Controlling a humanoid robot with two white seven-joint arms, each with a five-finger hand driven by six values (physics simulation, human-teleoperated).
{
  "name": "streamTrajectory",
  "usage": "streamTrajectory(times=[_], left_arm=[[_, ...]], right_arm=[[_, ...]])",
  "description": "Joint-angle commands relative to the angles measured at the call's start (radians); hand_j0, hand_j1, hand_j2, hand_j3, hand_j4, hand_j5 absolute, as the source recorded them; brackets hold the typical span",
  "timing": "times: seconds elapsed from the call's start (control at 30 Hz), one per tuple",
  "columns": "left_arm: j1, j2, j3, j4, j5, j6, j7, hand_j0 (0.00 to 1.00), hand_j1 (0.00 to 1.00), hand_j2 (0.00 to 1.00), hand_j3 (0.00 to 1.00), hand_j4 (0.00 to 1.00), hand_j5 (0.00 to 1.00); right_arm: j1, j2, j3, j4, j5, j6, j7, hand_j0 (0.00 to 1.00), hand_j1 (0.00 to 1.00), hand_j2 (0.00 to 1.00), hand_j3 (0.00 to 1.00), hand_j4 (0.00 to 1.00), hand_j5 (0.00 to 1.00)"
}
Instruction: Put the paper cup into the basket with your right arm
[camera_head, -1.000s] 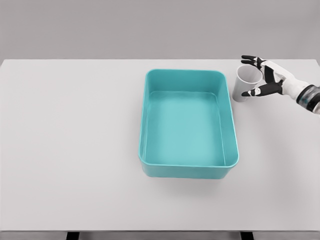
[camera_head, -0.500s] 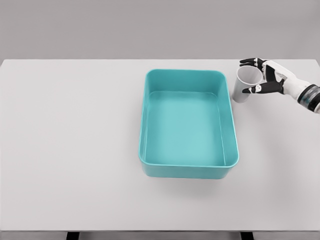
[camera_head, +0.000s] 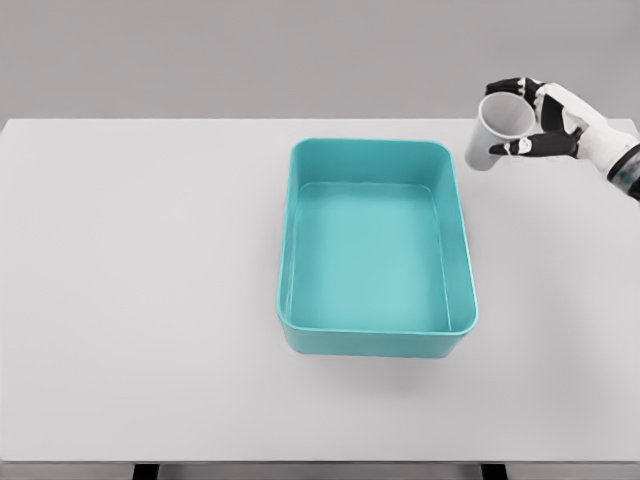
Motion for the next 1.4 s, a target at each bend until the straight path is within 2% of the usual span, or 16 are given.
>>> streamTrajectory(times=[0.0,0.07,0.2,0.33,0.47,0.63,0.77,0.97,1.23,1.33,1.37], left_arm=[[0.000,0.000,0.000,0.000,0.000,0.000,0.000,1.00,1.00,1.00,1.00,1.00,1.00],[0.000,0.000,0.000,0.000,0.000,0.000,0.000,1.00,1.00,1.00,1.00,1.00,1.00],[0.002,0.000,0.000,0.000,0.000,0.000,0.000,1.00,1.00,1.00,1.00,1.00,1.00],[0.000,0.000,0.000,0.000,0.000,0.000,0.000,1.00,1.00,1.00,1.00,1.00,1.00],[0.000,0.000,0.000,0.000,0.000,0.000,0.000,1.00,1.00,1.00,1.00,1.00,1.00],[0.000,0.000,0.000,0.000,0.000,0.000,0.000,1.00,1.00,1.00,1.00,1.00,1.00],[0.000,0.000,0.000,-0.001,0.000,0.000,0.000,1.00,1.00,1.00,1.00,1.00,1.00],[0.000,0.000,0.000,0.000,0.000,0.000,0.000,1.00,1.00,1.00,1.00,1.00,1.00],[0.000,0.000,0.000,0.000,0.000,0.000,0.000,1.00,1.00,1.00,1.00,1.00,1.00],[0.000,0.000,0.000,0.000,0.000,0.000,0.000,1.00,1.00,1.00,1.00,1.00,1.00],[0.000,0.000,0.000,0.000,0.000,0.000,0.000,1.00,1.00,1.00,1.00,1.00,1.00]], right_arm=[[0.000,-0.016,-0.021,-0.086,-0.006,-0.017,0.000,0.74,0.74,0.74,0.74,0.74,0.74],[0.006,-0.032,-0.026,-0.155,-0.006,-0.019,0.000,0.74,0.74,0.74,0.74,0.74,0.74],[0.014,-0.045,-0.075,-0.243,0.031,-0.023,0.000,0.74,0.74,0.74,0.74,0.74,0.74],[0.017,-0.049,-0.075,-0.352,0.052,-0.022,0.000,0.74,0.74,0.74,0.74,0.74,0.74],[0.029,-0.049,-0.061,-0.537,0.078,-0.013,0.000,0.74,0.74,0.74,0.74,0.74,0.74],[0.037,-0.049,0.011,-0.678,0.173,-0.009,0.000,0.74,0.74,0.74,0.74,0.74,0.74],[0.046,-0.049,0.079,-0.769,0.322,-0.006,0.000,0.74,0.74,0.74,0.74,0.74,0.74],[0.060,-0.057,0.166,-0.812,0.502,-0.002,0.000,0.74,0.74,0.74,0.74,0.74,0.74],[0.067,-0.071,0.274,-0.829,0.627,0.000,0.000,0.74,0.74,0.74,0.74,0.74,0.74],[0.067,-0.069,0.281,-0.827,0.675,0.001,0.000,0.74,0.74,0.74,0.74,0.74,0.74],[0.067,-0.069,0.300,-0.829,0.709,0.059,0.000,0.74,0.74,0.74,0.74,0.74,0.74]])
